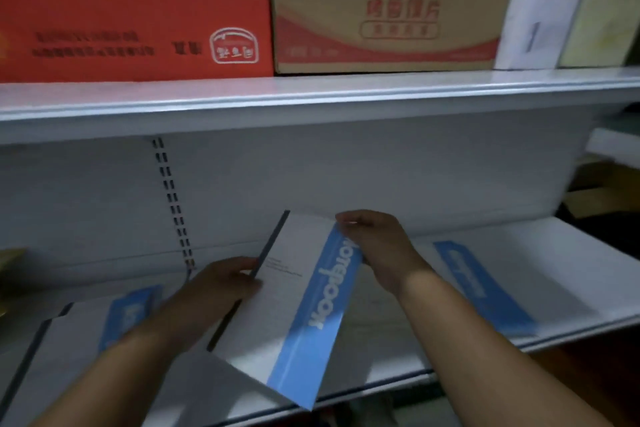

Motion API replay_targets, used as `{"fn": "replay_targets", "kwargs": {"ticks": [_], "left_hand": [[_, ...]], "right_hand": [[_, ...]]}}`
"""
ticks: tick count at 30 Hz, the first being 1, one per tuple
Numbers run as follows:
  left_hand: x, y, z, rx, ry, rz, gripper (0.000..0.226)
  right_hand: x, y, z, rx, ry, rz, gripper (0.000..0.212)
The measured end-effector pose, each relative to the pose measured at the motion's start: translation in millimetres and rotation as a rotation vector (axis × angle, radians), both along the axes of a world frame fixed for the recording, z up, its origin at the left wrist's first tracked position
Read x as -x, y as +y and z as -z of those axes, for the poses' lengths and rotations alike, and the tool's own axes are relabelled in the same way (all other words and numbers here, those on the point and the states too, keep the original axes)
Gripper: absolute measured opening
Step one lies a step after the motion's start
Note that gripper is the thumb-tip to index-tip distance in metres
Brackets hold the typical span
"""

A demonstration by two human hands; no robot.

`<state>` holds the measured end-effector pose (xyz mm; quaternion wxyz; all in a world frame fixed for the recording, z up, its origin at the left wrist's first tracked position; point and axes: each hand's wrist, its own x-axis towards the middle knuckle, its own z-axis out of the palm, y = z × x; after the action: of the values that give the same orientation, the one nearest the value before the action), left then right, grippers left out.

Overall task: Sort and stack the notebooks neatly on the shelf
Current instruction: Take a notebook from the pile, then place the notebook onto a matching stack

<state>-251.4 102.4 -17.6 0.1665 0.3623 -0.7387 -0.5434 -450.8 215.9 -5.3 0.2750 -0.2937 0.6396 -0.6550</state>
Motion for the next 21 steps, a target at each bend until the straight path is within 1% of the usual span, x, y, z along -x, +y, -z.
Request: {"fn": "replay_targets", "kwargs": {"ticks": [2, 3, 4, 5, 6, 8, 9, 11, 13, 15, 17, 19, 21], "left_hand": [[38.1, 29.3, -1.7, -0.097, 0.093, 0.029, 0.024], [57.8, 39.7, -1.9, -0.123, 0.138, 0.004, 0.022], [78.8, 49.3, -2.3, -0.127, 0.162, -0.03, 0.019], [99.8, 57.9, -1.8, -0.127, 0.176, -0.06, 0.017], [120.2, 66.1, -0.3, -0.123, 0.184, -0.078, 0.015], [157.8, 84.5, 3.2, -0.151, 0.193, -0.075, 0.013], [173.1, 93.0, 6.0, -0.179, 0.188, -0.046, 0.014], [197.4, 108.6, 11.8, -0.217, 0.176, 0.037, 0.017], [211.9, 115.6, 17.3, -0.136, 0.149, 0.066, 0.02], [216.1, 114.7, 21.3, 0.005, 0.128, 0.004, 0.027], [211.8, 107.8, 26.2, 0.13, 0.11, -0.061, 0.037], [201.5, 96.5, 30.5, 0.23, 0.071, -0.064, 0.036], [188.5, 82.7, 34.5, 0.323, 0.044, -0.067, 0.029]], "right_hand": [[37.8, 23.0, 0.1, 0.041, -0.064, 0.13, 0.008], [55.8, 34.8, 0.6, 0.044, -0.096, 0.19, 0.014], [72.2, 47.0, 1.3, 0.027, -0.127, 0.22, 0.025], [87.0, 58.9, 3.1, -0.008, -0.149, 0.216, 0.034], [97.3, 70.6, 4.5, -0.067, -0.14, 0.184, 0.037], [110.7, 93.3, 9.9, -0.2, -0.028, 0.123, 0.027], [116.5, 103.2, 13.2, -0.239, 0.032, 0.14, 0.022], [134.0, 119.3, 22.0, -0.278, 0.143, 0.225, 0.022], [154.8, 129.6, 33.0, -0.327, 0.212, 0.262, 0.027], [170.9, 132.9, 47.9, -0.408, 0.257, 0.221, 0.028], [181.2, 129.6, 66.9, -0.53, 0.351, 0.173, 0.024], [186.1, 122.7, 82.1, -0.676, 0.485, 0.176, 0.024], [186.4, 118.1, 86.4, -0.858, 0.637, 0.205, 0.031]]}}
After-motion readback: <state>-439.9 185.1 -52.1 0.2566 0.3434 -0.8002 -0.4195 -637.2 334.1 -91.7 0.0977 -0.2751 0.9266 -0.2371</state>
